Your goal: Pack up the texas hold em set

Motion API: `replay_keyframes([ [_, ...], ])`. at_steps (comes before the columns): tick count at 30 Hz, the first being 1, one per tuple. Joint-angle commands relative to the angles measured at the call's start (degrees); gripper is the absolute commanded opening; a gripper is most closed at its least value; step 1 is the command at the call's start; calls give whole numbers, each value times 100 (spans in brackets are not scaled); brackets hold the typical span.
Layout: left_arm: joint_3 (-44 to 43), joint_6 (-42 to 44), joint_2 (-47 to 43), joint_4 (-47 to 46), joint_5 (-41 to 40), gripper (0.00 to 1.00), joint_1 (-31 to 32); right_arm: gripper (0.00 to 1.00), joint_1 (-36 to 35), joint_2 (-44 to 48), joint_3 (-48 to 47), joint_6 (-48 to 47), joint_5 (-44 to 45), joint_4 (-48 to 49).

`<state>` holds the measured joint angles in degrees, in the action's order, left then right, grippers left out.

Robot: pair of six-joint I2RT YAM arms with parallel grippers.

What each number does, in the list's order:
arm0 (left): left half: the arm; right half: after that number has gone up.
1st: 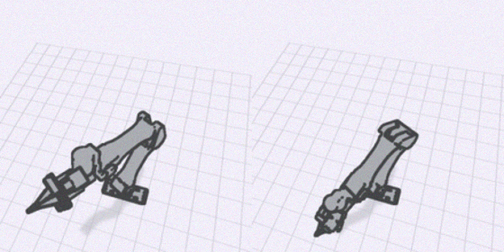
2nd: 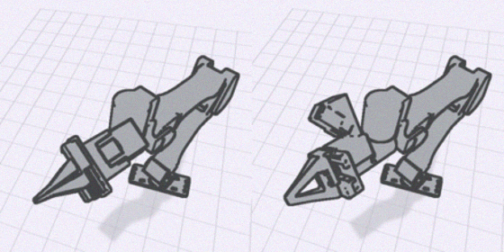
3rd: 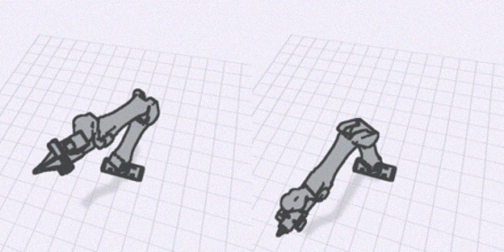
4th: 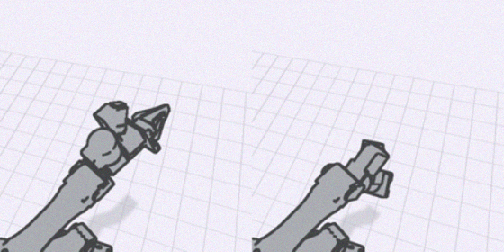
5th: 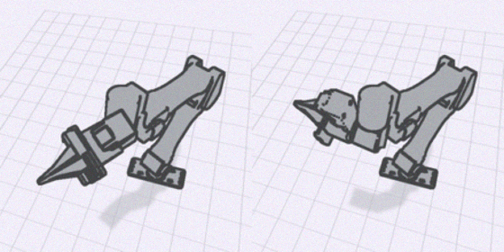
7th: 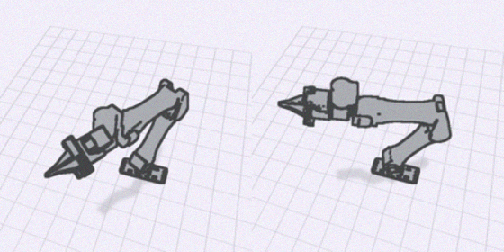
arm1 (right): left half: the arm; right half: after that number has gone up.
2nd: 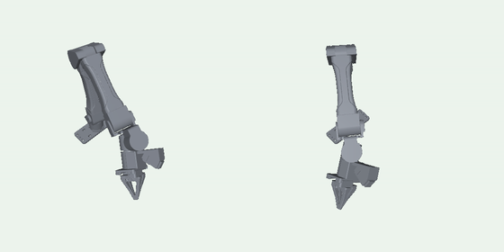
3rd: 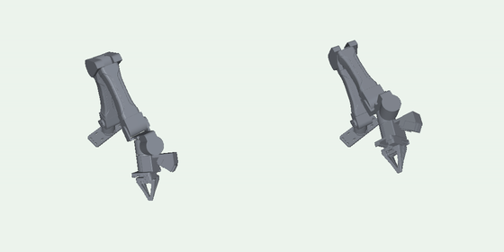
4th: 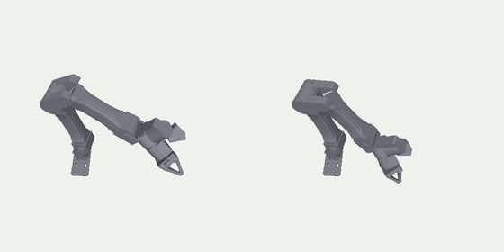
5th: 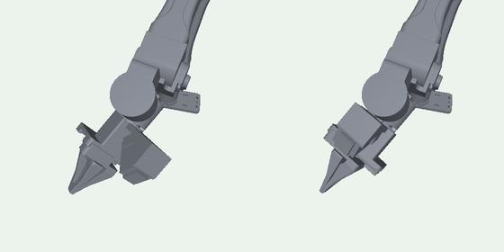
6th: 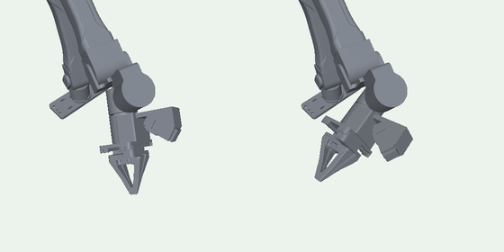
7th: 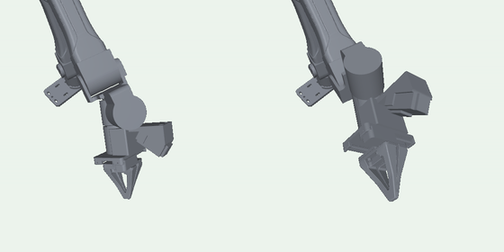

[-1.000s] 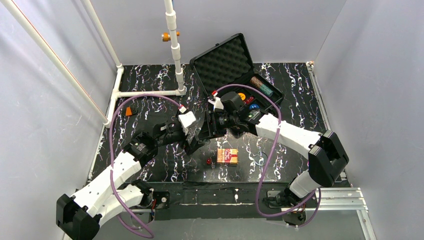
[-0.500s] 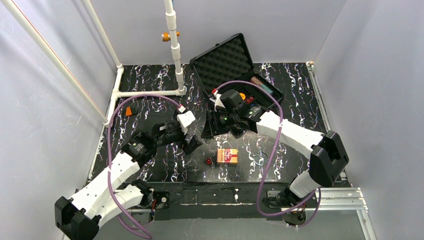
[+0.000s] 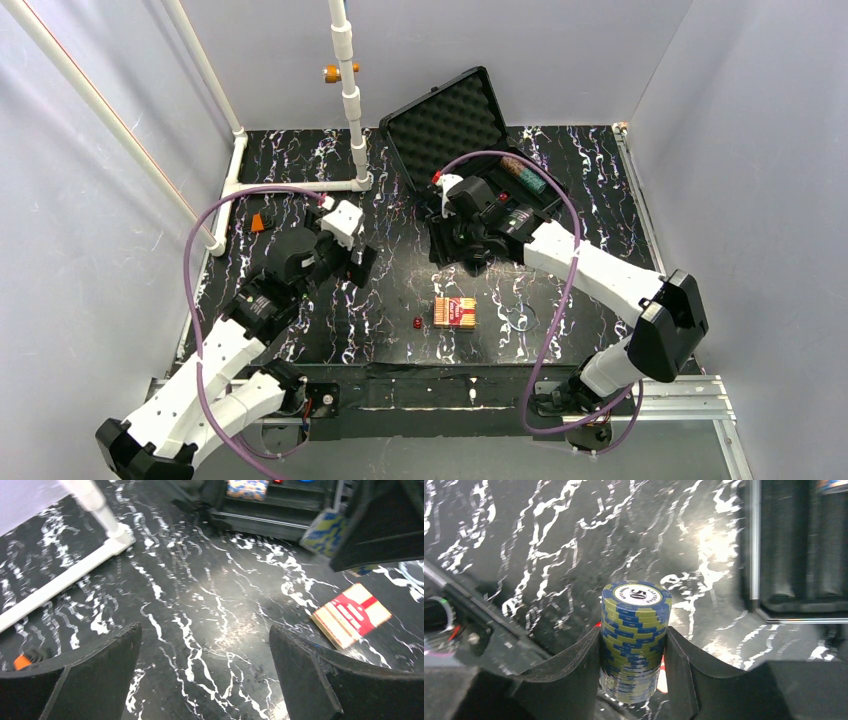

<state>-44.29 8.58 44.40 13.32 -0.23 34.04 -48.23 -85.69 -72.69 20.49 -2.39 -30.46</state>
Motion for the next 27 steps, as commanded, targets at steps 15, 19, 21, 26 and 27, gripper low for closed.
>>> replay_keyframes([
  [15, 119, -280, -592, -313, -2434, 98, 15, 1, 208, 6, -457, -2027, 2051, 544],
  [19, 105, -256, -574, -259, -2342, 98, 15, 1, 346, -271, -512, -2392, 1863, 731],
  [21, 96, -252, -564, -236, -2286, 98, 15, 1, 418, -500, -701, -2501, 1839, 696],
  [26, 92, -244, -538, -217, -2230, 98, 15, 1, 616, -1083, -1033, -2825, 1672, 767],
  [27, 96, -243, -538, -216, -2227, 98, 19, 1, 655, -1196, -1098, -2911, 1595, 782],
])
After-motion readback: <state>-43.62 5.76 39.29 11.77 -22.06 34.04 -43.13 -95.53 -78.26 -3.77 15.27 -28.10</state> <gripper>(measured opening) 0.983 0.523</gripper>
